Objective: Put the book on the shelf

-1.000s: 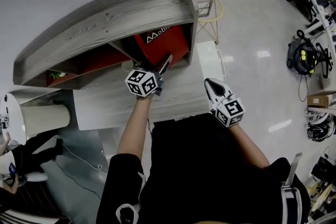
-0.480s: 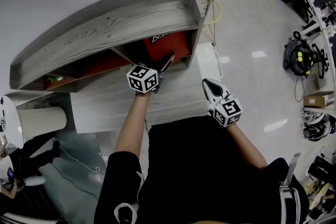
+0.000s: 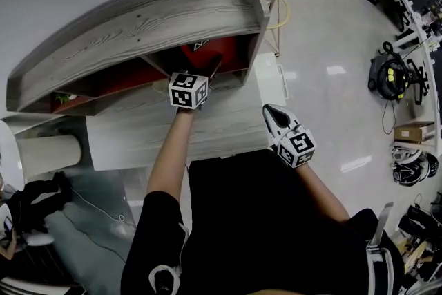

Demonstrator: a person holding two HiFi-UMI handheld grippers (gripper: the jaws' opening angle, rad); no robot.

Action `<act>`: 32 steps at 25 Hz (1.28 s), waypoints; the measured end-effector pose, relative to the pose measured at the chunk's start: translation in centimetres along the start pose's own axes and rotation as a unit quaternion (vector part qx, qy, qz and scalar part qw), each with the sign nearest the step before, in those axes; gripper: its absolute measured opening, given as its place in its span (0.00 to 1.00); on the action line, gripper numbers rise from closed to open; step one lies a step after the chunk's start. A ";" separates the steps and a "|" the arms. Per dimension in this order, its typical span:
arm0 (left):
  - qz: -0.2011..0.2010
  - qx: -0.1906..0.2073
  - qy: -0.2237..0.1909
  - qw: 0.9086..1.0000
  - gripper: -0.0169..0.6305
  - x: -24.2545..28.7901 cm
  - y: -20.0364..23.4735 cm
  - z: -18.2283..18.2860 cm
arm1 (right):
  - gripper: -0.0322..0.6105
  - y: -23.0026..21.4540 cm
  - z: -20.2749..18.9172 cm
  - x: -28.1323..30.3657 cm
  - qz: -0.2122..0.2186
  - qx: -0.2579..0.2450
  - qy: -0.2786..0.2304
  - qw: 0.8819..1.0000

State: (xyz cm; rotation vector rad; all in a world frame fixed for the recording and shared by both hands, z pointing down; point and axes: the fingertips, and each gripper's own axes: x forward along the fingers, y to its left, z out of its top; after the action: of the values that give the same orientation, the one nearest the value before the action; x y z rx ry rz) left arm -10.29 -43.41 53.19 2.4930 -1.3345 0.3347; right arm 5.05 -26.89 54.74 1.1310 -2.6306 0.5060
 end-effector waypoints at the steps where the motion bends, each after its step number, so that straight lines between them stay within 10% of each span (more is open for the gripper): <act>1: 0.008 0.001 0.000 1.000 0.42 0.1 0.2 0.1 | 0.05 -0.1 0.0 -0.1 0.000 0.000 0.000 1.000; 32: 0.120 -0.019 -0.074 0.990 0.49 -6.3 1.2 2.4 | 0.05 1.4 -0.7 0.0 0.018 -0.006 -0.004 1.000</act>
State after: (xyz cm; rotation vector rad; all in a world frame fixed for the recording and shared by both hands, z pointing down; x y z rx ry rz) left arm -14.55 -40.05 48.96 2.3690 -1.6899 0.1744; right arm 4.03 -25.69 55.06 1.0849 -2.6610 0.4922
